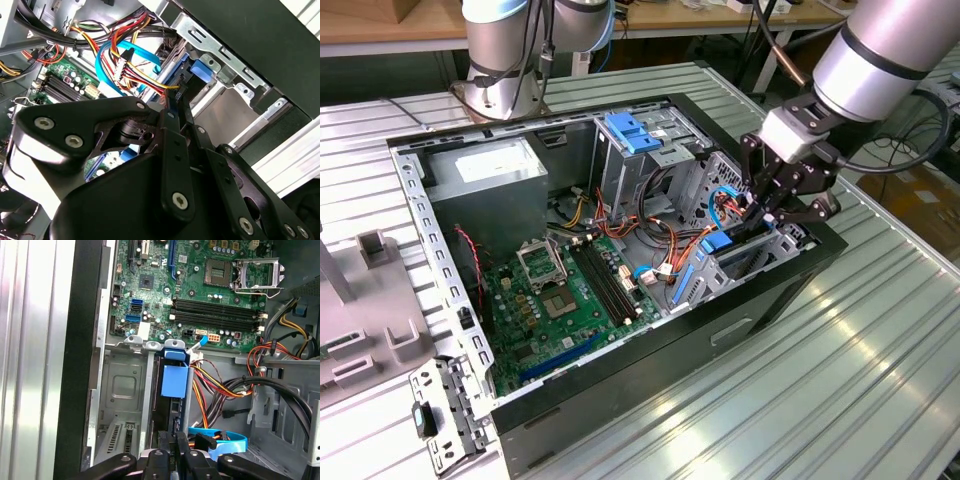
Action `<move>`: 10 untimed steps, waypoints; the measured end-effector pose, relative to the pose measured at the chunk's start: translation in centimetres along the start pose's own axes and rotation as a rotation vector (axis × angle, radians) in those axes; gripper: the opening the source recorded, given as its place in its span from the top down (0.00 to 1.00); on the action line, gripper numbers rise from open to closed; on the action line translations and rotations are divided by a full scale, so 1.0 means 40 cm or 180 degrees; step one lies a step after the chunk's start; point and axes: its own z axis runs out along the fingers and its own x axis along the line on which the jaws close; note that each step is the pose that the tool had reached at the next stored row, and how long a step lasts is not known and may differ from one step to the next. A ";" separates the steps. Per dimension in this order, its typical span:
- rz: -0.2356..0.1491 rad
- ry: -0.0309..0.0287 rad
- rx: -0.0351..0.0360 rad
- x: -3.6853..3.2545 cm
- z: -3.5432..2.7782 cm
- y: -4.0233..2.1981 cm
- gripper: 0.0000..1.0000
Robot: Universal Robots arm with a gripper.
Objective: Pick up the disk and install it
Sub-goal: 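Insert the first disk wire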
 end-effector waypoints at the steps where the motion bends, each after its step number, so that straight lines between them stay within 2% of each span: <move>1: 0.0000 0.0000 0.0000 0.000 0.000 0.000 0.82; 10: 0.0000 0.0000 0.0000 -0.004 0.003 0.000 0.82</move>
